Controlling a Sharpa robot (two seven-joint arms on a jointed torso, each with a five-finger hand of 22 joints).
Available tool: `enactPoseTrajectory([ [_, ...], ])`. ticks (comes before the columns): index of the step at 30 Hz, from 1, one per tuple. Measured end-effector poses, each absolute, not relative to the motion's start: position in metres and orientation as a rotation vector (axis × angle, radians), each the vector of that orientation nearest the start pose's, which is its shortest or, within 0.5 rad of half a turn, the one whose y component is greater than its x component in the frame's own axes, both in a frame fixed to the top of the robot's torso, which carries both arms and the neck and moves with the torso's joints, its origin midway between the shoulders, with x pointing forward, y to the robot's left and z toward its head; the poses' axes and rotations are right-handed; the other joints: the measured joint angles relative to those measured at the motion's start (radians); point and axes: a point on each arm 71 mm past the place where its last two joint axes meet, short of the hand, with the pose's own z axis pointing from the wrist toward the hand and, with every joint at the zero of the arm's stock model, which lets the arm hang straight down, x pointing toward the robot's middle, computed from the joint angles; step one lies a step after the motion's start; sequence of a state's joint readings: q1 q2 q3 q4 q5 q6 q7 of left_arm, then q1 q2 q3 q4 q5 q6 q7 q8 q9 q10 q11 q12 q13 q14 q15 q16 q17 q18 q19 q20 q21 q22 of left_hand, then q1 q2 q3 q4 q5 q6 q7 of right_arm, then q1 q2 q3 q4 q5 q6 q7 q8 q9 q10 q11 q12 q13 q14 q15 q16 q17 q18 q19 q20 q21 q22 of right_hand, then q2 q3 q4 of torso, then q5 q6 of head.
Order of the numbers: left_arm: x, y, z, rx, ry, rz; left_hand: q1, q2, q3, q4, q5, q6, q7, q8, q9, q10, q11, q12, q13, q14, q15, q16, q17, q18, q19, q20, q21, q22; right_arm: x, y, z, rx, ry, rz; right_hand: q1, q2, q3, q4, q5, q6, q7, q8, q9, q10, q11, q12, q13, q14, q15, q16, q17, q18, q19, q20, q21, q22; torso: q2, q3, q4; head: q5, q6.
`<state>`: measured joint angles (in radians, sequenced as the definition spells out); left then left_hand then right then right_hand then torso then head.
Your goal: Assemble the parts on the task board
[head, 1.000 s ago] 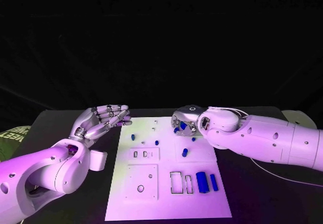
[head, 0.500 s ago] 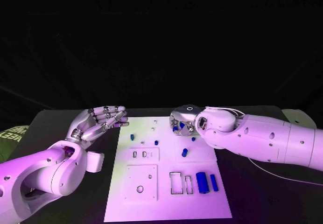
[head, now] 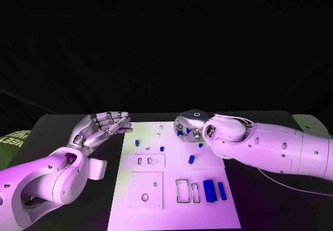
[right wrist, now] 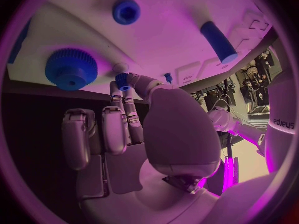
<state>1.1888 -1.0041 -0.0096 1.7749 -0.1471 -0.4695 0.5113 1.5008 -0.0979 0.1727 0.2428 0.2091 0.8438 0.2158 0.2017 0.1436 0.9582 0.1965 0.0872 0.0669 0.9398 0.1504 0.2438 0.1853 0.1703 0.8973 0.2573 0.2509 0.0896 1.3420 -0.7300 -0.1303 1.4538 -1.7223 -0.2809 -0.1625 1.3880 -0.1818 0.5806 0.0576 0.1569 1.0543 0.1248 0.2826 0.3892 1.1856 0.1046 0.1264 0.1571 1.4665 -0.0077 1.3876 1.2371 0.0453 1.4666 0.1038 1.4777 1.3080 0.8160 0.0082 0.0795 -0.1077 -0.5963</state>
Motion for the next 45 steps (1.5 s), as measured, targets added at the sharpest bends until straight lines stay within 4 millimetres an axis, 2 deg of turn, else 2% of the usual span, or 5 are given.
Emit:
enactPoseTrajectory([
  [8, 0.443, 0.22, -0.141, -0.899, 1.273, -1.541, 0.0, 0.0, 0.0, 0.0, 0.0, 0.0, 0.0, 0.0, 0.0, 0.0, 0.0, 0.0, 0.0, 0.002, 0.002, 0.0, 0.0, 0.0, 0.0, 0.0, 0.0, 0.0, 0.509, -0.153, -0.14, -0.458, 1.465, 0.478, 0.0, 0.0, 0.0, 0.0, -0.001, 0.0, 0.0, 0.0, 0.001, 0.0, 0.0, -0.002, 0.0, 0.0, 0.0, 0.0, 0.002, 0.0, 0.0, 0.0, 0.006, 0.0, 0.003, -0.0018, 0.0032, -0.004, 0.014],
  [18, 0.445, 0.221, -0.141, -0.902, 1.275, -1.537, 0.0, 0.0, 0.0, 0.0, 0.0, 0.0, 0.0, 0.0, 0.0, 0.0, 0.0, 0.0, 0.0, 0.004, 0.004, 0.0, 0.0, 0.0, 0.0, 0.0, 0.0, 0.0, 0.518, -0.139, -0.137, -0.438, 1.406, 0.49, 0.002, 0.002, 0.0, -0.006, -0.003, -0.003, 0.003, 0.0, 0.004, 0.0, 0.0, -0.005, 0.0, 0.0, 0.0, 0.004, 0.003, 0.0, 0.0, 0.0, 0.006, 0.0, 0.007, -0.0024, 0.0088, -0.007, 0.022],
  [25, 0.446, 0.219, -0.142, -0.902, 1.277, -1.539, 0.0, 0.0, 0.003, 0.003, 0.0, 0.0, 0.0, 0.0, 0.0, 0.0, 0.0, 0.0, 0.0, 0.004, 0.004, 0.0, 0.001, 0.0, 0.0, 0.0, 0.0, 0.0, 0.524, -0.128, -0.139, -0.425, 1.377, 0.502, 0.003, 0.003, 0.0, -0.006, -0.007, -0.003, 0.003, 0.0, 0.006, 0.0, 0.0, -0.004, 0.0, 0.0, 0.0, 0.004, 0.003, 0.0, 0.0, 0.0, 0.006, 0.0, 0.01, -0.0025, 0.015, -0.008, 0.026],
  [33, 0.446, 0.217, -0.142, -0.902, 1.28, -1.542, 0.0, 0.0, 0.003, 0.003, 0.0, 0.0, 0.0, 0.0, 0.0, 0.0, 0.0, 0.0, 0.0, 0.004, 0.004, 0.0, 0.001, 0.0, 0.0, 0.0, 0.0, 0.0, 0.527, -0.12, -0.144, -0.408, 1.36, 0.514, 0.003, 0.003, 0.002, -0.007, 0.0, -0.007, 0.007, 0.0, 0.009, 0.0, 0.0, -0.004, 0.0, 0.0, 0.0, 0.004, 0.002, 0.0, 0.0, 0.0, 0.006, 0.0, 0.012, -0.0049, 0.0232, -0.013, 0.029],
  [45, 0.446, 0.217, -0.141, -0.902, 1.28, -1.542, 0.0, 0.0, 0.006, 0.0, 0.0, 0.0, 0.0, 0.0, 0.0, 0.0, 0.0, -0.003, 0.0, 0.004, 0.004, 0.0, 0.001, 0.0, 0.0, 0.0, 0.0, 0.0, 0.528, -0.118, -0.146, -0.391, 1.344, 0.524, 0.003, 0.003, 0.003, -0.008, 0.001, -0.007, 0.007, 0.0, 0.011, 0.0, 0.0, -0.005, 0.0, 0.0, 0.0, 0.004, 0.002, 0.0, 0.0, 0.0, 0.006, -0.001, 0.016, -0.007, 0.0294, -0.014, 0.028],
])
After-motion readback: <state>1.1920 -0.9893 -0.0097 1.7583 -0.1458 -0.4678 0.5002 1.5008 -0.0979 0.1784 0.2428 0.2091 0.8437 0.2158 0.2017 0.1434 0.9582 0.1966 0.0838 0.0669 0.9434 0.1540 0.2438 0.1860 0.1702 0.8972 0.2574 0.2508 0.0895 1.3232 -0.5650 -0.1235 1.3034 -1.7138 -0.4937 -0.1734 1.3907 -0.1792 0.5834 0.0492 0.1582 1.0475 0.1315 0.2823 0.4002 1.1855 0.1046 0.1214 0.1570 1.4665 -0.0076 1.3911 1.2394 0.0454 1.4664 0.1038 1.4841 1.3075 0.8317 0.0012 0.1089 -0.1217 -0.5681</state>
